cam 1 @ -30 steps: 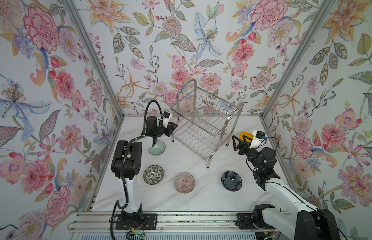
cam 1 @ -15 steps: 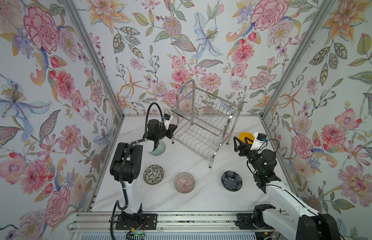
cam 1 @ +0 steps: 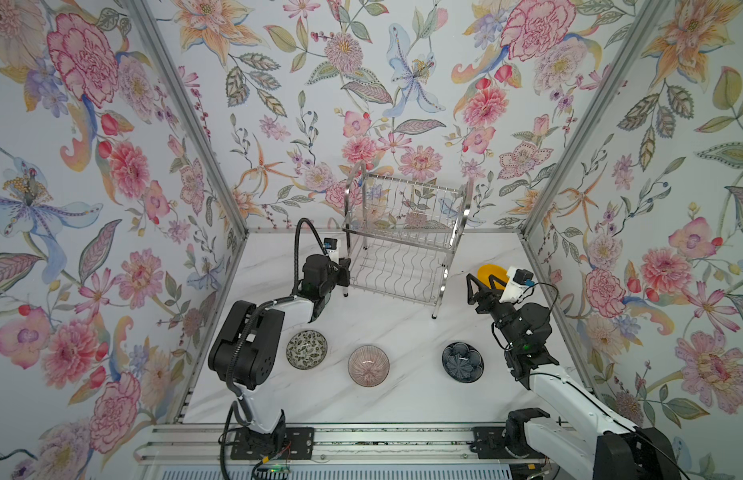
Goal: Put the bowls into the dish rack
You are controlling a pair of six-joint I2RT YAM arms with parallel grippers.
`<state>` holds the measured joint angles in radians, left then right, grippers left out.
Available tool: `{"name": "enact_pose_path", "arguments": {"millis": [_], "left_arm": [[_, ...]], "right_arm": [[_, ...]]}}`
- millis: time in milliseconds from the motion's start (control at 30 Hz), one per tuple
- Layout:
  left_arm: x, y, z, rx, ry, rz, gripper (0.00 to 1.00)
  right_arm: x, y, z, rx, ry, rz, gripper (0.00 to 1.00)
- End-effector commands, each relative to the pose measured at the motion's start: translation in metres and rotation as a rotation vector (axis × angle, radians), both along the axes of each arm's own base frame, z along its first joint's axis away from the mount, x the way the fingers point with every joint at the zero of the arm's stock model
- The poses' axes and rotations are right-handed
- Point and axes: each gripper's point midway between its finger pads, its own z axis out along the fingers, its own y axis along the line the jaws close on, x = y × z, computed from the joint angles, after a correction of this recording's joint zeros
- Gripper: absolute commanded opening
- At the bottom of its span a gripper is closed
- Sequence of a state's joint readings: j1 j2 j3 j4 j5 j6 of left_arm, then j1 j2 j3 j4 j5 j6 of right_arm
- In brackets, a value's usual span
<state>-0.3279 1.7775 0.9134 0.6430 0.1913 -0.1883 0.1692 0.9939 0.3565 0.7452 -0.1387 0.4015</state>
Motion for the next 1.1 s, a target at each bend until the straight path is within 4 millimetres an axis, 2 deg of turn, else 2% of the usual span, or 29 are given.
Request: {"name": "enact_pose_path", "arguments": {"millis": [0,100,267,400,567,933,1033,1067], "left_arm": [[-0.001,0.015,0.021,-0.135,0.001,0.186,0.04],[-0.007,0.001,0.021,-0.128,0.001,0.181,0.07],[-0.015,-0.005,0.025,-0.149,0.011,0.231,0.08],[-0.023,-0.002,0.026,-0.146,0.006,0.277,0.08],[-0.029,0.002,0.024,-0.159,0.009,0.301,0.08],[-0.029,0.004,0.031,-0.153,-0.007,0.292,0.12],[-0.03,0.001,0.034,-0.151,-0.005,0.261,0.18],[-0.03,-0.001,0.035,-0.149,0.002,0.242,0.24]], "right_arm": [[-0.004,-0.003,0.005,0.022,-0.027,-0.021,0.83],[-0.006,-0.005,0.006,0.035,-0.027,-0.034,0.83],[-0.002,-0.021,-0.001,0.067,0.047,-0.135,0.82],[0.0,-0.035,-0.01,0.111,0.11,-0.222,0.82],[0.007,-0.037,-0.018,0.116,0.194,-0.252,0.81],[0.045,-0.033,-0.05,-0.032,0.505,-0.26,0.79],[0.057,-0.034,-0.06,-0.092,0.604,-0.257,0.77],[0.059,-0.035,-0.064,-0.106,0.63,-0.26,0.77]]}}
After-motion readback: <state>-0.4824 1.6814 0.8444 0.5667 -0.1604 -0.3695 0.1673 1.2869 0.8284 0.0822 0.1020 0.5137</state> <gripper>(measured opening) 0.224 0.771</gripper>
